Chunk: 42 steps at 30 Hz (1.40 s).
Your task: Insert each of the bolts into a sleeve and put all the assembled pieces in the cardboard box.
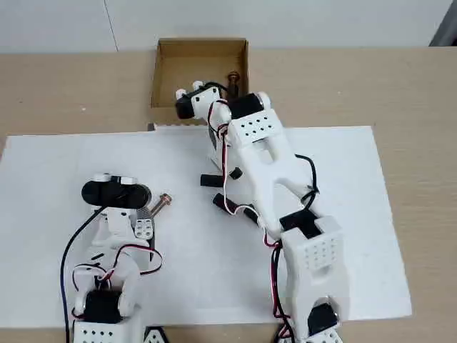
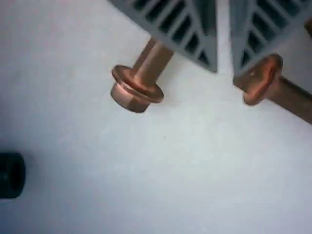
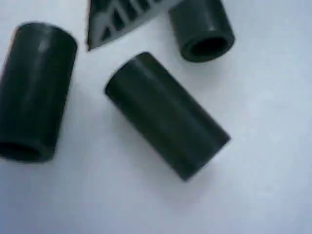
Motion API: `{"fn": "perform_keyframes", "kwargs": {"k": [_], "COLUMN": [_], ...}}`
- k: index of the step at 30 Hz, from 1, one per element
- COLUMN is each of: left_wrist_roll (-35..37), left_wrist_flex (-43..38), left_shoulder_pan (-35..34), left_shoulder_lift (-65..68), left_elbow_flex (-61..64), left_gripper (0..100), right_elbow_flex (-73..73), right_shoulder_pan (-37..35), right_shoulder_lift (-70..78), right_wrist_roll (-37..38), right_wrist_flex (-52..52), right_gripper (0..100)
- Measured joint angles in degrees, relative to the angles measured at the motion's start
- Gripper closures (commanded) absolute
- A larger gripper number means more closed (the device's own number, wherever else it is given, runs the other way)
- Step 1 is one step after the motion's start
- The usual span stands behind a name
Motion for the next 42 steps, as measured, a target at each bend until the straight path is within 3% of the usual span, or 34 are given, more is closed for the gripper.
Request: {"fn": "perform_keyframes", "kwargs": {"k": [10,16,30,42], "left_wrist_roll": [0.0,0.0,0.0,0.0], "left_wrist_flex": [0.0,0.0,0.0,0.0], "left_shoulder_pan": [0.0,0.0,0.0,0.0], "left_shoulder_lift": [0.0,0.0,0.0,0.0], "left_elbow_flex": [0.0,0.0,0.0,0.0], "left_gripper": [99,99,99,99], "right_elbow_flex": [-0.5,-0.8,-2.1,-2.1], "right_shoulder_pan": [0.1,0.4,0.5,0.0], "right_shoulder_lift": [5.7,7.6,7.8,-9.1], "right_wrist_roll": [1.4,1.4,1.4,-1.1], "right_wrist_flex": [-0.6,-2.1,-1.7,8.1], "right_gripper": [86.4,99.5,99.6,99.6]}}
